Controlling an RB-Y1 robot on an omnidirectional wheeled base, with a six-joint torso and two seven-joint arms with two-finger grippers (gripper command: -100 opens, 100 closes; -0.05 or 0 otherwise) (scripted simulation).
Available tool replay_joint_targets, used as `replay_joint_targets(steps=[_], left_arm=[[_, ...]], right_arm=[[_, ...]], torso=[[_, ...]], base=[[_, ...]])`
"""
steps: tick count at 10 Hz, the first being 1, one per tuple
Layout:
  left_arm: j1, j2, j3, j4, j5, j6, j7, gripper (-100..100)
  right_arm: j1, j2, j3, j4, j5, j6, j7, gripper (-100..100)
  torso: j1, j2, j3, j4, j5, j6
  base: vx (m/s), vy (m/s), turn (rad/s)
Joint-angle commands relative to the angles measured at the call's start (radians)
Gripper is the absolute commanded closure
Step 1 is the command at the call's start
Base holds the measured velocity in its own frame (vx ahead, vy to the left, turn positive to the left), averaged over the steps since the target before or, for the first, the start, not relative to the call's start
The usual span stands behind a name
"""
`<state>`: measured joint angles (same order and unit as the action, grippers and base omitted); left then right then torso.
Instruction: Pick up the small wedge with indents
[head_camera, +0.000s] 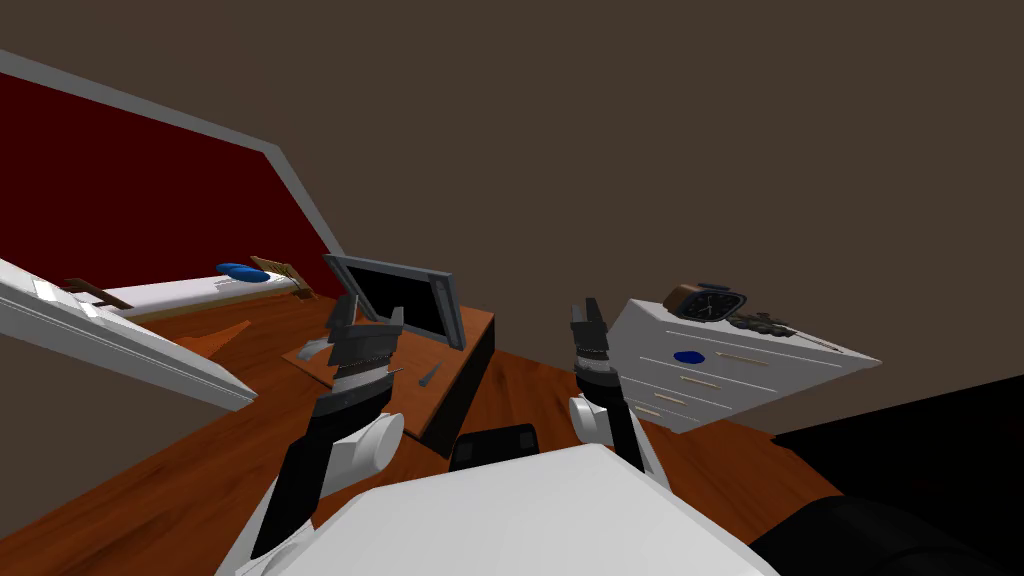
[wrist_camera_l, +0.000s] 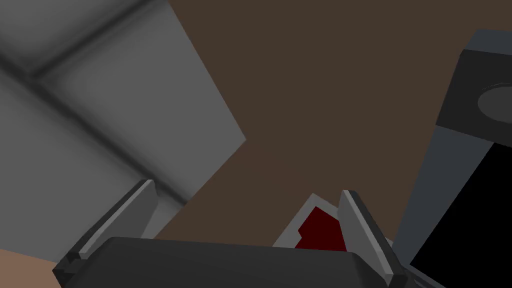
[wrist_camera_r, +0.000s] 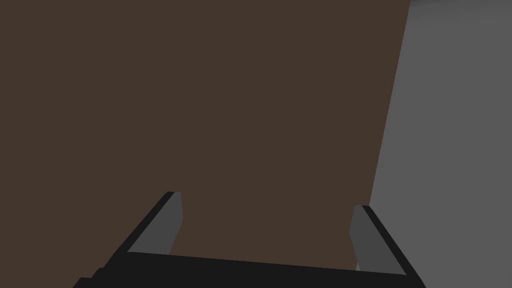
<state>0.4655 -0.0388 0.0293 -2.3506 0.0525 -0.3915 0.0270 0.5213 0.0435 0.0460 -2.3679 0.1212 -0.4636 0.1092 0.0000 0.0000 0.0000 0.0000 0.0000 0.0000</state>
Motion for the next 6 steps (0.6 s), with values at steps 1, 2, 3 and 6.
replay_joint_targets(steps=[1, 2, 3, 6], left_arm=[[0.000, 0.041, 0.008, 0.003, 0.008, 0.011, 0.006, -100], [0.000, 0.069, 0.016, 0.006, 0.016, 0.022, 0.012, -100], [0.001, 0.096, 0.025, 0.012, 0.027, 0.037, 0.020, -100], [0.004, 0.155, 0.063, 0.042, 0.076, 0.100, 0.053, -100]], right_arm=[[0.000, 0.000, 0.000, 0.000, 0.000, 0.000, 0.000, 0], [0.000, 0.000, 0.000, 0.000, 0.000, 0.000, 0.000, 0], [0.000, 0.000, 0.000, 0.000, 0.000, 0.000, 0.000, 0], [0.000, 0.000, 0.000, 0.000, 0.000, 0.000, 0.000, 0]], torso=[[0.000, 0.000, 0.000, 0.000, 0.000, 0.000], [0.001, 0.000, 0.000, 0.000, 0.000, 0.000], [0.001, 0.001, 0.000, 0.000, 0.000, 0.000], [0.003, 0.001, 0.001, 0.000, 0.001, 0.000]], base=[[-0.006, 0.005, -0.053], [-0.012, 0.015, -0.071], [-0.013, 0.022, -0.107], [-0.012, 0.032, -0.117]])
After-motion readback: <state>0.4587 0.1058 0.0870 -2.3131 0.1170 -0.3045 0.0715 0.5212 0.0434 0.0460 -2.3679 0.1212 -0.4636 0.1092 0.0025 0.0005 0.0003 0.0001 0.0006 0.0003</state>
